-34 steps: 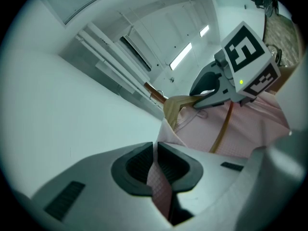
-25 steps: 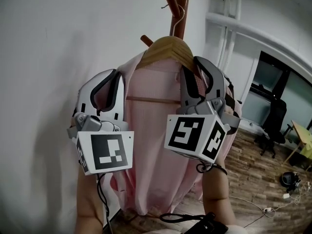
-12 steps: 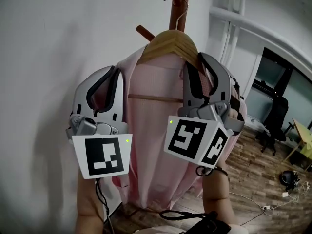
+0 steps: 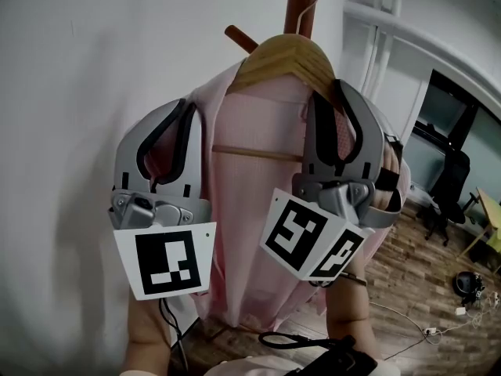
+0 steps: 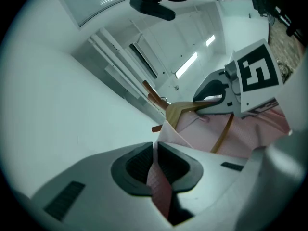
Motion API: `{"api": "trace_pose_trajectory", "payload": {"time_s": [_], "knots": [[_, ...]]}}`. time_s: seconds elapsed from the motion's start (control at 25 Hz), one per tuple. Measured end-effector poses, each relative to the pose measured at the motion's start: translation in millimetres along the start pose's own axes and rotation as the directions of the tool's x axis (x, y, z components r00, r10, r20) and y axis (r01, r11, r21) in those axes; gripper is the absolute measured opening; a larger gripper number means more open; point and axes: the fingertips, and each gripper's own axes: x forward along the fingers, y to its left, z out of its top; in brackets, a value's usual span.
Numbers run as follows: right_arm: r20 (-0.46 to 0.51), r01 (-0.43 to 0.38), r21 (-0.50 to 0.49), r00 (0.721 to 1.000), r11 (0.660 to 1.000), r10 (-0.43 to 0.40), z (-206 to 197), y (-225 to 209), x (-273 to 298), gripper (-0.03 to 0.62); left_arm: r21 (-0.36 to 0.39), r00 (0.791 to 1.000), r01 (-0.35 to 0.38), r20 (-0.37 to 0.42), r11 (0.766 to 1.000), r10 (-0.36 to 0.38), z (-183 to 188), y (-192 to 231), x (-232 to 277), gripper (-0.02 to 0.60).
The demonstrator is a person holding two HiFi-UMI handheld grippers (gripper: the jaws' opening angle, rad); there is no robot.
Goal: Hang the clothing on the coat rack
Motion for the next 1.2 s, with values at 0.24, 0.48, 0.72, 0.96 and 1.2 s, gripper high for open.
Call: {"api": "trace_pose_trajectory", "payload": {"time_s": [0.24,0.48,0.72,0.96,1.2], "knots": [[0.023,0.002,0.032,1.000,0.999,-0.003,-6.3,-1.3,-19.2,0.123,-0.043,1.000,0.011,-0.008,0.999,-0.012,5.0,-12.2,-9.5,0.043],[0.019,-0.017,0.069,1.000,0.997,0.015,-14.1,15.7,-26.6,0.077,-0.054,0.999,0.023,-0.028,0.998,-0.024,-5.3,-24.7,-20.2,0.043],[0.020,0.011,0.138,1.000,0.990,-0.014,-19.1,19.5,-36.5,0.034,-0.140,0.999,0.026,-0.040,0.990,-0.032,-9.7,-31.9,-30.0,0.035],[0.080,0.015,0.138,0.996,0.990,-0.026,-14.7,13.8,-61.6,0.021,-0.194,1.000,0.013,-0.001,0.981,-0.014,-2.6,-50.5,-46.3,0.015],[0.111,0.007,0.151,0.994,0.988,-0.024,-12.0,20.6,-74.6,0.021,-0.197,1.000,0.027,-0.003,0.980,-0.028,-7.1,-62.5,-49.7,0.014]]}}
